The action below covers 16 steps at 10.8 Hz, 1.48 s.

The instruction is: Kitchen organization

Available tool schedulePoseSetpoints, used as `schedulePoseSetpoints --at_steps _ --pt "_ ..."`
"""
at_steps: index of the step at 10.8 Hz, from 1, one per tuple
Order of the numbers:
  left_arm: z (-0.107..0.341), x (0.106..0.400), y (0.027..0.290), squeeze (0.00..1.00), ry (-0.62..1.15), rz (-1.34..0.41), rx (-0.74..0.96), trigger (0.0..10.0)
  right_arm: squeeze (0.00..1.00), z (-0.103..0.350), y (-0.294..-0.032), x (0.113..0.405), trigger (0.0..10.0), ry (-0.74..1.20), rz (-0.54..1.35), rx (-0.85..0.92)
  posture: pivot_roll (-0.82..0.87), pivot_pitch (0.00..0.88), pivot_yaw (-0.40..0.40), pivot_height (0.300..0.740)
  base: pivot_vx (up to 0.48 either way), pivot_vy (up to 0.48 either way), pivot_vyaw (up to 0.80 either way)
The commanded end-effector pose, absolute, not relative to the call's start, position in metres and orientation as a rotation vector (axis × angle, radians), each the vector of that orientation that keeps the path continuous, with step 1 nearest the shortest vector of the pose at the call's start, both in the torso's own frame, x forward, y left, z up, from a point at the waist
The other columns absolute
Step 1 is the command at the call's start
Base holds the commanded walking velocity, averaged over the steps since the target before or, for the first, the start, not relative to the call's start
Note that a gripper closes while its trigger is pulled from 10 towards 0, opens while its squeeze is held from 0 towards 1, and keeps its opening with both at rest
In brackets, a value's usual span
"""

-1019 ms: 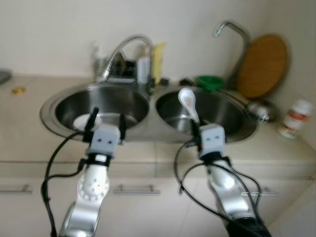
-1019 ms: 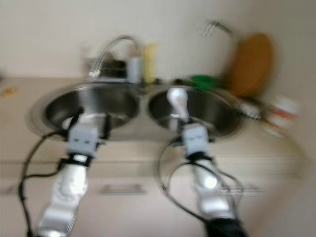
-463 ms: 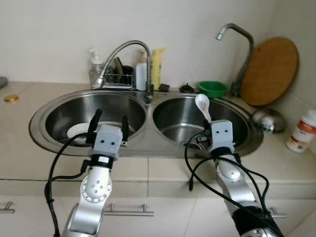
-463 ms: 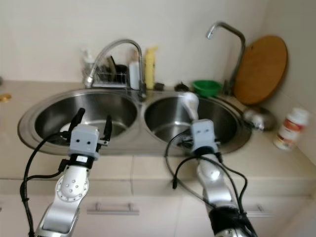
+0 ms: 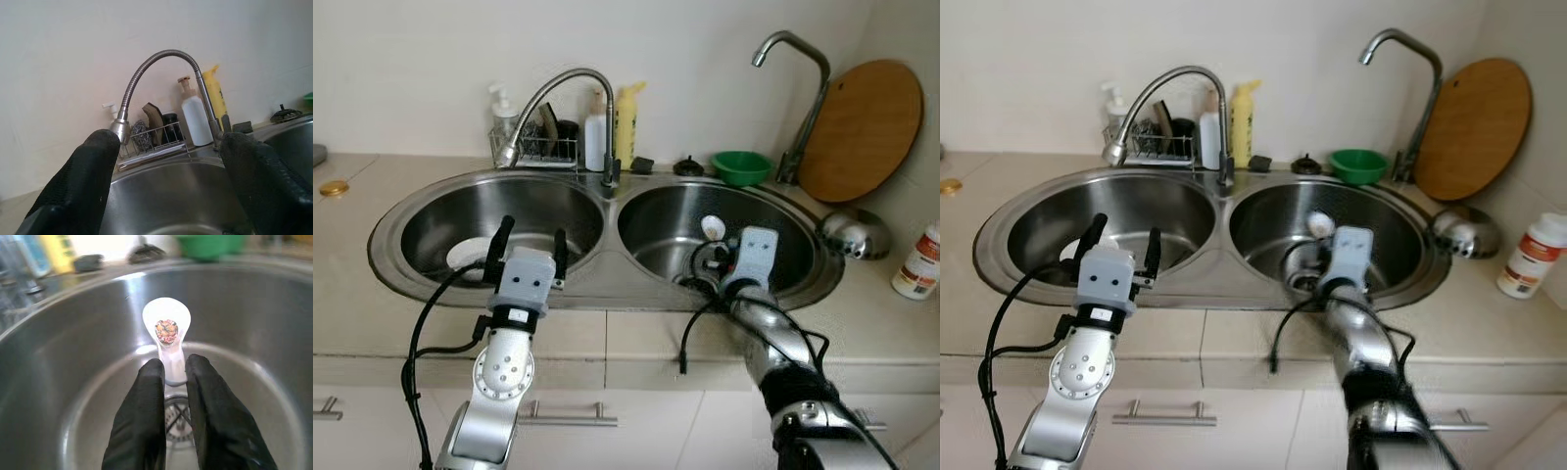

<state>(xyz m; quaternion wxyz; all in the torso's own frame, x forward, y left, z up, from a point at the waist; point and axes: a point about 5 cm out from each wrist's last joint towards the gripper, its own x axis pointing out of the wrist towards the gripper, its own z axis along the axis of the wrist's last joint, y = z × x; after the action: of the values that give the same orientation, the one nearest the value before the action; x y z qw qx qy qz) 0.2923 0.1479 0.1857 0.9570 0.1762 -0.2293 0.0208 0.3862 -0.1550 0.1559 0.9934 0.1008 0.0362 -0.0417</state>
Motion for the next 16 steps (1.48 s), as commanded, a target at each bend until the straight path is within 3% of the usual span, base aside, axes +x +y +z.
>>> schedulePoseSetpoints --at_steps 1,2,9,10,11,16 --pt "0.185 0.294 0.147 0.0 -0.459 0.035 0.362 10.0 0.0 0.16 -0.159 0.39 10.0 0.1 -0.106 0.28 0.05 0.0 -0.048 0.74 0.0 0.0 0.0" --pt "0.185 0.294 0.146 0.0 -0.457 0.033 0.361 10.0 1.0 0.16 -0.162 0.392 10.0 0.116 -0.114 0.32 0.05 0.0 -0.051 0.74 0.0 0.0 0.0" --pt "0.183 0.293 0.145 0.0 -0.452 0.021 0.328 10.0 1.0 0.171 -0.16 0.39 10.0 0.016 -0.081 0.308 0.05 0.0 -0.052 0.74 0.0 0.0 0.0" --pt "0.184 0.293 0.144 0.0 -0.453 0.016 0.31 10.0 0.84 0.18 -0.156 0.39 10.0 -0.037 -0.05 0.287 0.05 0.0 -0.049 0.74 0.0 0.0 0.0" --pt "0.185 0.293 0.142 0.0 -0.451 0.006 0.295 10.0 0.0 0.187 -0.149 0.388 10.0 -0.085 -0.014 0.28 0.05 0.0 -0.049 0.74 -0.259 0.0 0.0" --pt "0.186 0.293 0.143 0.0 -0.459 0.003 0.291 10.0 0.0 0.189 -0.148 0.381 10.0 -0.145 0.004 0.239 0.05 0.0 -0.046 0.74 -0.111 0.0 0.0"
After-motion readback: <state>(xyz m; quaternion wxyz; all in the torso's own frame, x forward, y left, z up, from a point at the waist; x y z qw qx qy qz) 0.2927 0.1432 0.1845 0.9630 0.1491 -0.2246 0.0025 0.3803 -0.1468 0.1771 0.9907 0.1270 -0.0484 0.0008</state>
